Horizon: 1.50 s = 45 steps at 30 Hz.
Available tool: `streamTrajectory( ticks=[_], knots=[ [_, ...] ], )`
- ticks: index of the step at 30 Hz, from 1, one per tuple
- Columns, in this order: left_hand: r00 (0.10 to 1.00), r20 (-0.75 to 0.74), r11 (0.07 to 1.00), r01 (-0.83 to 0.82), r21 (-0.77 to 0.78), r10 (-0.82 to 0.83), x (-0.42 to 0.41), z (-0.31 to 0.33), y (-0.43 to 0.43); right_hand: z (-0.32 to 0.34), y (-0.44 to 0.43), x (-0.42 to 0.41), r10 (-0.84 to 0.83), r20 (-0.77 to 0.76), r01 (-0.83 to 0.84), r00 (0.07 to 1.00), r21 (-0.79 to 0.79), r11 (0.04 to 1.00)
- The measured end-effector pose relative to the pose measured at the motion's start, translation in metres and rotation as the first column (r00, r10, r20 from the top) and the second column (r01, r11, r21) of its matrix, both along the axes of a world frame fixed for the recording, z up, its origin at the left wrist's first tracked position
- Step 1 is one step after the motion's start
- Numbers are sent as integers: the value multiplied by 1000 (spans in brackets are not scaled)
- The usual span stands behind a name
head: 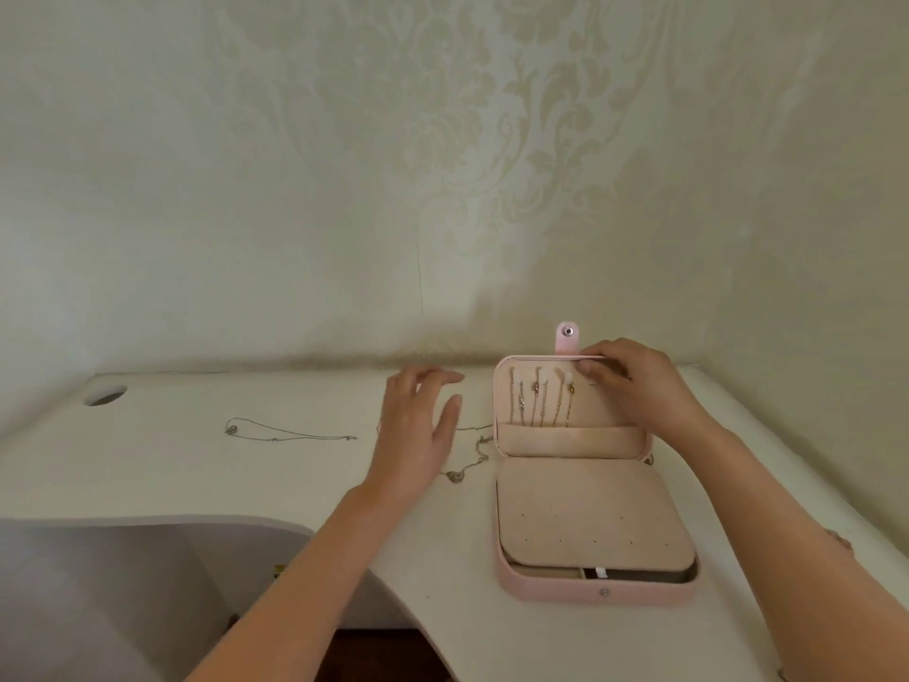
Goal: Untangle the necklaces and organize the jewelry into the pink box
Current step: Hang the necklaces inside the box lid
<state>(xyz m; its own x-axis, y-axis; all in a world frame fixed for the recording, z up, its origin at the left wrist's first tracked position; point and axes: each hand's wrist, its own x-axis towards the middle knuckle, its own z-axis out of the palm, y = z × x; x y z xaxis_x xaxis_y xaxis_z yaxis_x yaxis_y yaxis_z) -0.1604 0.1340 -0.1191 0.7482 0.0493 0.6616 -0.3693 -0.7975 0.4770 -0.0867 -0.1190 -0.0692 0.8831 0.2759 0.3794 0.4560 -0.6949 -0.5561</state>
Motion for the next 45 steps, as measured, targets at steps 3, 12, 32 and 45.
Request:
streamTrajectory(
  ticks=[3, 12, 32, 45],
  knots=[
    [963, -120, 970, -241, 15, 241, -5, -1, 62, 0, 1, 2, 0, -6, 0, 1000, 11, 1000],
    [701, -478, 847, -400, 350, 529, -52, -35, 151, -14, 5, 0, 15, -32, -15, 999, -13, 1000],
    [983, -174, 973, 98, 207, -62, -119, -37, 127, -10, 35, -66, 3, 88, 11, 996, -165, 986],
    [906, -364, 976, 201, -80, -216, -132, -6, 79, -16, 121, -174, 347, -113, -353, 931, -44, 935]
  ],
)
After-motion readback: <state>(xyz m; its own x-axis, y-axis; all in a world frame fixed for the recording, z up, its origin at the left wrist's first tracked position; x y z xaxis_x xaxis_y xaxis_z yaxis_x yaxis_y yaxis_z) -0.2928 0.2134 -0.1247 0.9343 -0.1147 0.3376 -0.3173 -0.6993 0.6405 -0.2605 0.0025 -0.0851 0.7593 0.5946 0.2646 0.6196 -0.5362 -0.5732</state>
